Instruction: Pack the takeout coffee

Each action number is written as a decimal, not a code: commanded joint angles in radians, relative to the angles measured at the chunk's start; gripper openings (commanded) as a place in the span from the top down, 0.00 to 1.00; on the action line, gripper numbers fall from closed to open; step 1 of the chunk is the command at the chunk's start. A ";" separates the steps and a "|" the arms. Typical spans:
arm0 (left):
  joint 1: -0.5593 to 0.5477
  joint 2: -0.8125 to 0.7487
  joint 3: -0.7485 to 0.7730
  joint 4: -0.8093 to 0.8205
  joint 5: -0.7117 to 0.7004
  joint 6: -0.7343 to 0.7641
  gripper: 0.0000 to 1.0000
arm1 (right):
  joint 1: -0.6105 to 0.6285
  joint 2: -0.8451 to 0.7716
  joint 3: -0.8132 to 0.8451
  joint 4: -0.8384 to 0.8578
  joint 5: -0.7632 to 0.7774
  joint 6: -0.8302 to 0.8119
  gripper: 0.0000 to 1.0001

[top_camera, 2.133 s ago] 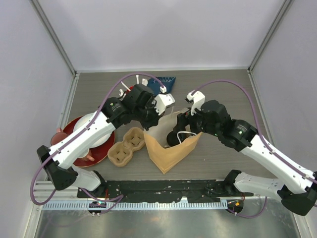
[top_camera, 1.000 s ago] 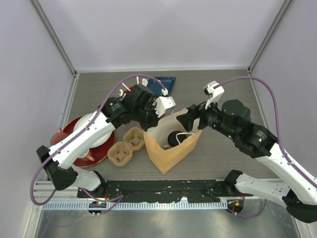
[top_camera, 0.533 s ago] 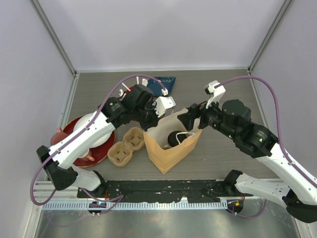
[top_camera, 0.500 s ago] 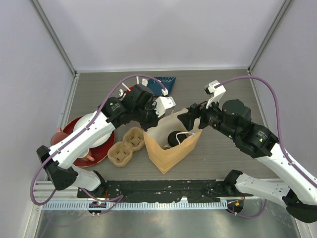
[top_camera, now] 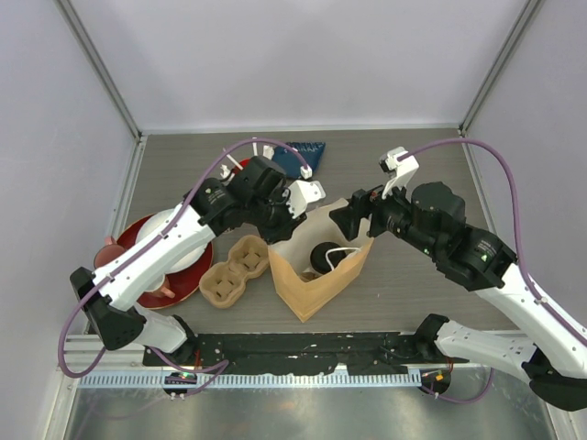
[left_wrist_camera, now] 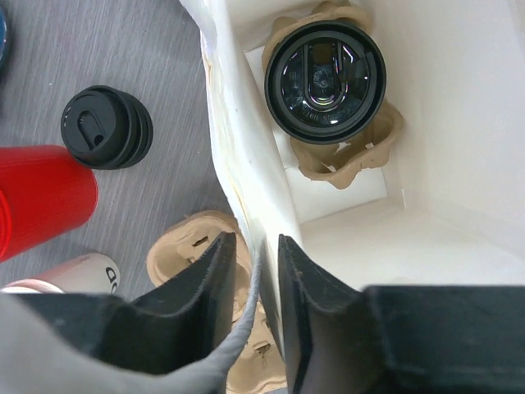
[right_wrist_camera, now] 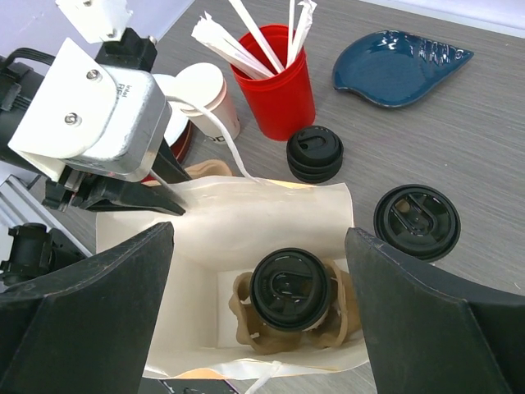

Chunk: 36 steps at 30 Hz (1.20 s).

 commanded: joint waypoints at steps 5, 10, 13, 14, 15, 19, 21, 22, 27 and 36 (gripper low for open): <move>-0.004 -0.011 0.055 -0.002 0.006 -0.003 0.56 | 0.003 0.010 0.057 -0.004 0.018 -0.005 0.09; -0.004 -0.023 0.064 0.005 0.003 -0.006 0.51 | 0.005 0.009 0.057 -0.008 0.022 -0.006 0.09; -0.004 -0.029 0.069 0.005 0.002 -0.008 0.49 | 0.005 0.012 0.060 -0.014 0.025 -0.008 0.08; -0.004 -0.029 0.069 0.005 0.003 -0.008 0.47 | 0.005 0.012 0.065 -0.013 0.028 -0.008 0.08; -0.004 -0.032 0.070 0.005 0.002 -0.008 0.46 | 0.005 0.012 0.066 -0.016 0.026 -0.010 0.08; -0.004 -0.043 0.082 0.004 -0.001 -0.011 0.40 | 0.005 0.013 0.082 -0.027 0.099 -0.011 0.02; -0.004 -0.052 0.089 0.004 0.000 -0.015 0.36 | 0.006 0.032 0.111 -0.042 0.159 -0.013 0.00; -0.004 -0.061 0.093 0.005 0.003 -0.017 0.34 | 0.005 0.041 0.125 -0.062 0.184 -0.020 0.00; -0.004 -0.083 0.105 0.007 -0.007 -0.020 0.30 | -0.021 0.139 0.275 -0.132 0.290 -0.046 0.00; -0.004 -0.040 0.056 0.007 -0.040 -0.055 0.27 | -0.293 0.273 0.387 -0.131 0.097 -0.091 0.00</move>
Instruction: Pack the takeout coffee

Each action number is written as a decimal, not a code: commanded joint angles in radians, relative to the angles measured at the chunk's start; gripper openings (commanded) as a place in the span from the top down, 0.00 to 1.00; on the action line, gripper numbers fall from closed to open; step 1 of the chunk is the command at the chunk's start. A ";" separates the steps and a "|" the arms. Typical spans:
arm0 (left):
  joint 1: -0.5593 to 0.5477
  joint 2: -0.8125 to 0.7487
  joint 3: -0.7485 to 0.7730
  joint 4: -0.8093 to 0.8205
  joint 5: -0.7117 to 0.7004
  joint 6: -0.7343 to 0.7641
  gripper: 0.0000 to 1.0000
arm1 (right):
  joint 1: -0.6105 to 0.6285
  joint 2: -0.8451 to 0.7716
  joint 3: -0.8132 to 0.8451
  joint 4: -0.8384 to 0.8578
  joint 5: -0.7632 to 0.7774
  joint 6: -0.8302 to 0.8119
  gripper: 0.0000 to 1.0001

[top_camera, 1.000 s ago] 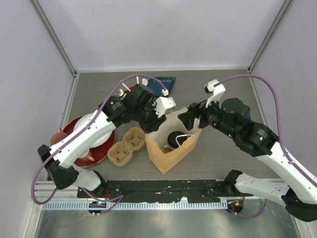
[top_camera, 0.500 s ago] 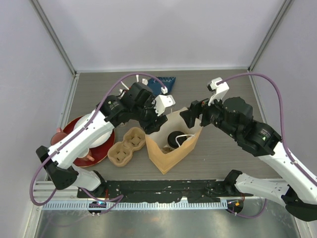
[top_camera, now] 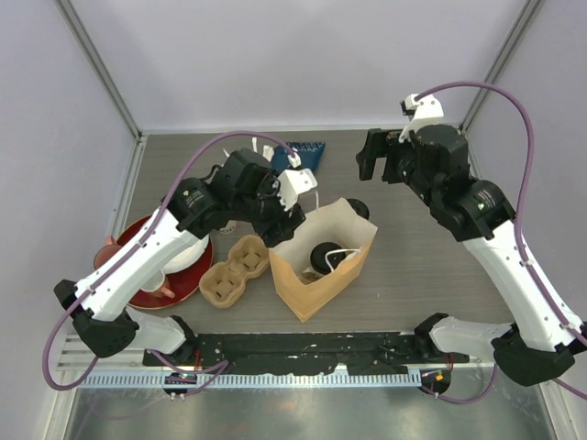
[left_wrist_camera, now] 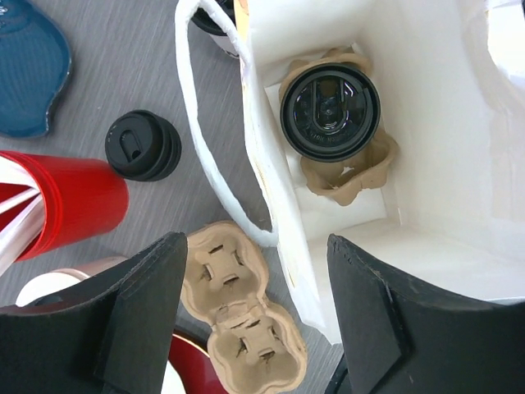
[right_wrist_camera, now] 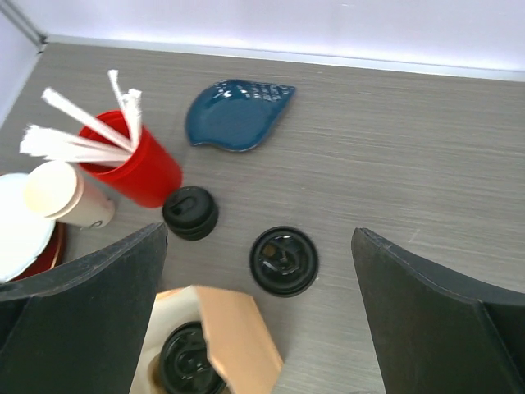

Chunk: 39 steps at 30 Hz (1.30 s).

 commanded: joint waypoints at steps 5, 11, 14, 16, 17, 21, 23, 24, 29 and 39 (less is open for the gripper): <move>-0.004 0.082 0.003 0.003 -0.015 -0.058 0.43 | -0.192 0.054 -0.004 0.043 -0.168 -0.053 0.01; -0.004 0.102 0.025 -0.057 -0.018 -0.043 0.86 | -0.301 0.083 -0.113 0.094 -0.243 -0.062 0.06; -0.003 0.094 0.022 -0.092 -0.026 -0.034 0.99 | -0.318 0.114 -0.163 0.122 -0.286 -0.062 0.10; -0.003 0.088 0.022 -0.126 -0.032 -0.029 1.00 | -0.321 0.147 -0.180 0.129 -0.323 -0.064 0.14; -0.004 0.075 0.019 -0.133 -0.037 -0.031 1.00 | -0.321 0.163 -0.188 0.131 -0.324 -0.064 0.19; -0.003 0.032 -0.026 -0.150 -0.044 -0.031 1.00 | -0.321 0.215 -0.207 0.125 -0.335 -0.055 0.31; -0.001 0.013 -0.047 -0.150 -0.052 -0.031 1.00 | -0.321 0.245 -0.226 0.120 -0.338 -0.052 0.33; -0.001 -0.001 -0.068 -0.143 -0.060 -0.031 1.00 | -0.321 0.256 -0.231 0.113 -0.338 -0.052 0.34; 0.019 -0.016 -0.095 -0.142 -0.060 -0.031 1.00 | -0.319 0.292 -0.257 0.088 -0.381 -0.055 0.43; 0.049 -0.054 -0.115 -0.155 -0.055 -0.025 1.00 | -0.219 0.307 -0.187 -0.045 -0.321 -0.186 0.37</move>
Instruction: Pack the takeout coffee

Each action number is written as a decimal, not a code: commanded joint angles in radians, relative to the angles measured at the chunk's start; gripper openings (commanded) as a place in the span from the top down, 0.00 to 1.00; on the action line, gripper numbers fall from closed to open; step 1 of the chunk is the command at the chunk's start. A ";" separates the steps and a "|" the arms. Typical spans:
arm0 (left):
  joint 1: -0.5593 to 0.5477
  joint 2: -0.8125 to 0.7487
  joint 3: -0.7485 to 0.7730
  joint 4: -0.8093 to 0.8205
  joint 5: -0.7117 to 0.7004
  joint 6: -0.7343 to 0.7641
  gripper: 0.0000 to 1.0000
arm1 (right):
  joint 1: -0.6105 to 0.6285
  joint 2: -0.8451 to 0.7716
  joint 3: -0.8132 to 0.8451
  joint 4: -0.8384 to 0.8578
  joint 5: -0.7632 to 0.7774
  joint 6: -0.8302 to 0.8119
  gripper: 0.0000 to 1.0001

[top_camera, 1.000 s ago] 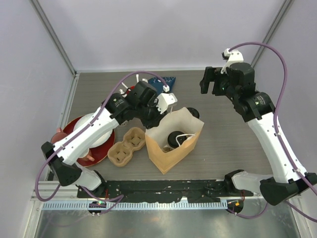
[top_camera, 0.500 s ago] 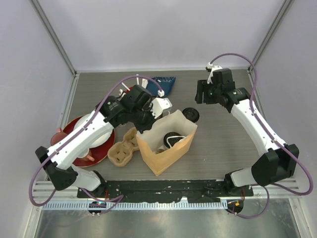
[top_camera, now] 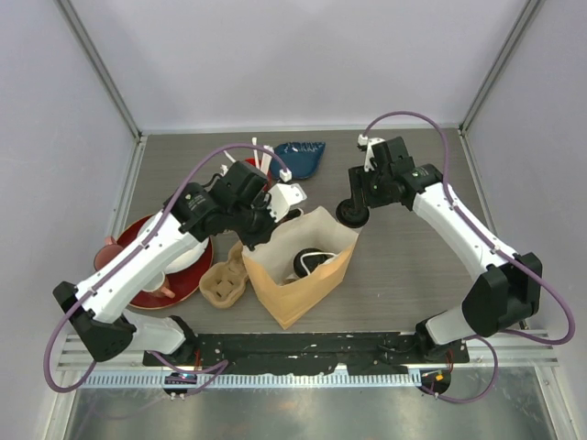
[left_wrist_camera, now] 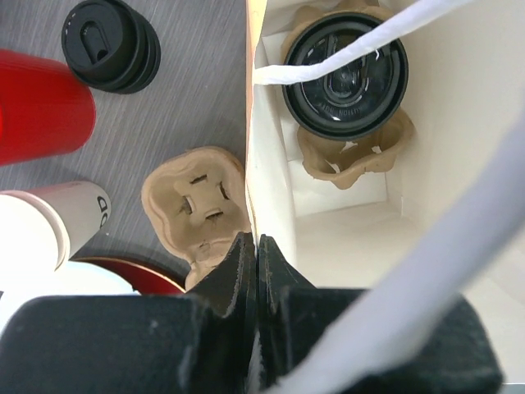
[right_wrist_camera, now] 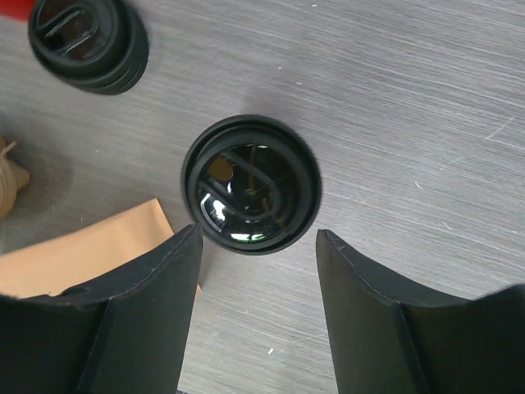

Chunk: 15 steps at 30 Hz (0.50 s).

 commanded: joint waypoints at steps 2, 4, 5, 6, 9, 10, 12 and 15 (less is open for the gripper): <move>0.032 -0.047 -0.013 -0.047 -0.001 0.013 1.00 | 0.016 0.027 0.127 -0.070 -0.038 -0.177 0.37; 0.045 -0.055 -0.016 -0.050 0.006 0.013 1.00 | 0.008 0.056 0.163 -0.097 -0.079 -0.221 0.37; 0.054 -0.061 -0.021 -0.049 0.011 0.012 1.00 | 0.001 0.060 0.173 -0.100 -0.082 -0.234 0.37; 0.058 -0.066 -0.025 -0.049 0.014 0.012 1.00 | -0.002 0.070 0.183 -0.117 -0.078 -0.229 0.37; 0.075 -0.072 -0.039 -0.049 0.026 0.007 1.00 | 0.011 0.076 0.217 -0.116 -0.070 -0.128 0.42; 0.080 -0.073 -0.041 -0.050 0.025 0.008 1.00 | 0.028 0.067 0.185 -0.094 -0.055 -0.126 0.42; 0.088 -0.076 -0.050 -0.052 0.028 0.010 1.00 | 0.111 0.039 0.144 -0.045 -0.008 -0.126 0.40; 0.100 -0.079 -0.053 -0.055 0.031 0.010 1.00 | 0.145 0.050 0.115 -0.034 0.002 -0.126 0.39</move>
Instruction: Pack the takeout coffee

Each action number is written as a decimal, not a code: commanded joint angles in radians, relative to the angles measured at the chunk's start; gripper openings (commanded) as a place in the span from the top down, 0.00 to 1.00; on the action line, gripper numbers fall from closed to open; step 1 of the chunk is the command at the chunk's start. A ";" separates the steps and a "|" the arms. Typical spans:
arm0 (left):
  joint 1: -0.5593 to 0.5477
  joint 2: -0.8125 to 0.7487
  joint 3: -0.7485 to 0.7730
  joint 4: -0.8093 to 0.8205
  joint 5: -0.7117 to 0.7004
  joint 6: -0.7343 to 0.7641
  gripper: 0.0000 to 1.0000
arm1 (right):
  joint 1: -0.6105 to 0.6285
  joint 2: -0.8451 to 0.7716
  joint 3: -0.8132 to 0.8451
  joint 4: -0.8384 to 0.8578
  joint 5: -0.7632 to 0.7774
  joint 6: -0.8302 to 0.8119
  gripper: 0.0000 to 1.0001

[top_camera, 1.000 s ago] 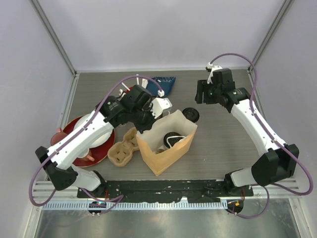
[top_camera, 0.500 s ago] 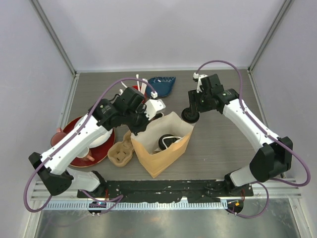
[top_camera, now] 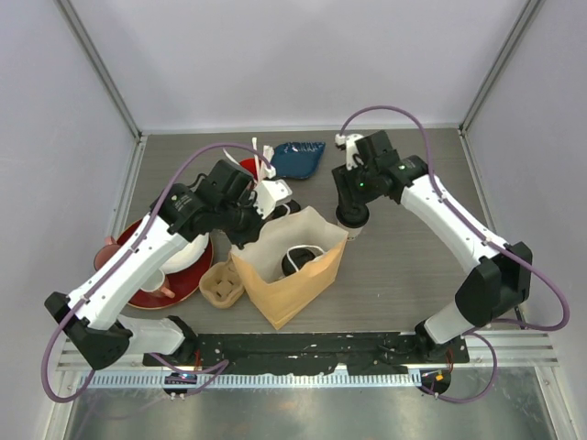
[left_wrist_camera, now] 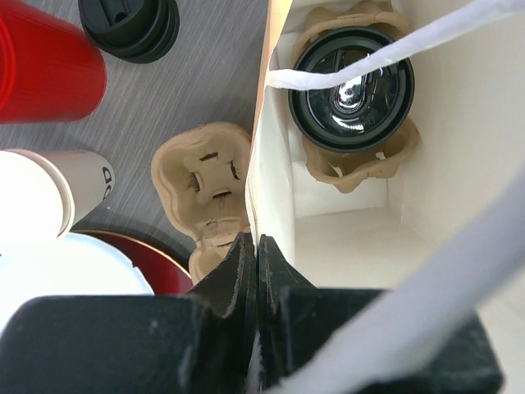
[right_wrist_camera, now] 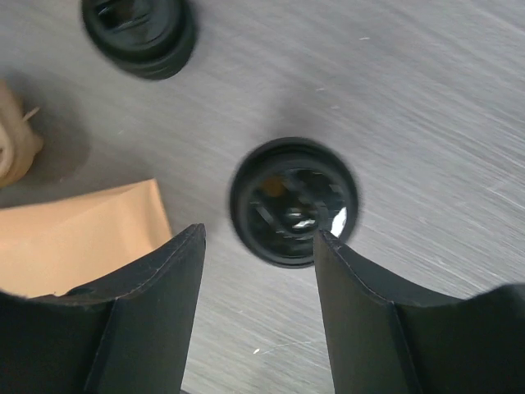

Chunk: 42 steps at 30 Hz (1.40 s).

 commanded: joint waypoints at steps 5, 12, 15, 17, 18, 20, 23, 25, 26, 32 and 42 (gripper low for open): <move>0.035 -0.024 -0.020 -0.026 0.031 0.009 1.00 | 0.084 0.015 -0.024 0.059 0.111 0.127 0.48; 0.044 -0.035 -0.025 -0.023 0.044 0.008 1.00 | 0.132 0.041 -0.024 0.082 0.213 0.218 0.55; 0.044 -0.035 -0.025 -0.020 0.047 0.010 1.00 | 0.130 0.070 -0.021 0.087 0.219 0.232 0.57; 0.044 -0.037 -0.025 -0.020 0.048 0.010 1.00 | 0.133 0.098 -0.008 0.087 0.204 0.232 0.58; 0.044 -0.035 -0.025 -0.018 0.050 0.009 1.00 | 0.133 0.106 0.001 0.087 0.199 0.235 0.60; 0.044 -0.037 -0.026 -0.017 0.050 0.008 1.00 | 0.133 0.129 0.007 0.078 0.213 0.233 0.62; 0.044 -0.038 -0.023 -0.015 0.053 0.010 1.00 | 0.133 0.142 0.010 0.065 0.256 0.238 0.63; 0.044 -0.035 -0.019 -0.015 0.057 0.010 1.00 | 0.133 0.146 0.004 0.068 0.254 0.241 0.63; 0.044 -0.034 -0.016 -0.015 0.059 0.010 1.00 | 0.132 0.152 0.001 0.071 0.256 0.239 0.63; 0.044 -0.028 -0.011 -0.017 0.064 0.008 1.00 | 0.133 0.169 -0.002 0.076 0.259 0.227 0.74; 0.044 -0.014 -0.008 0.003 0.090 -0.004 1.00 | 0.133 0.104 0.013 0.015 0.314 0.193 0.99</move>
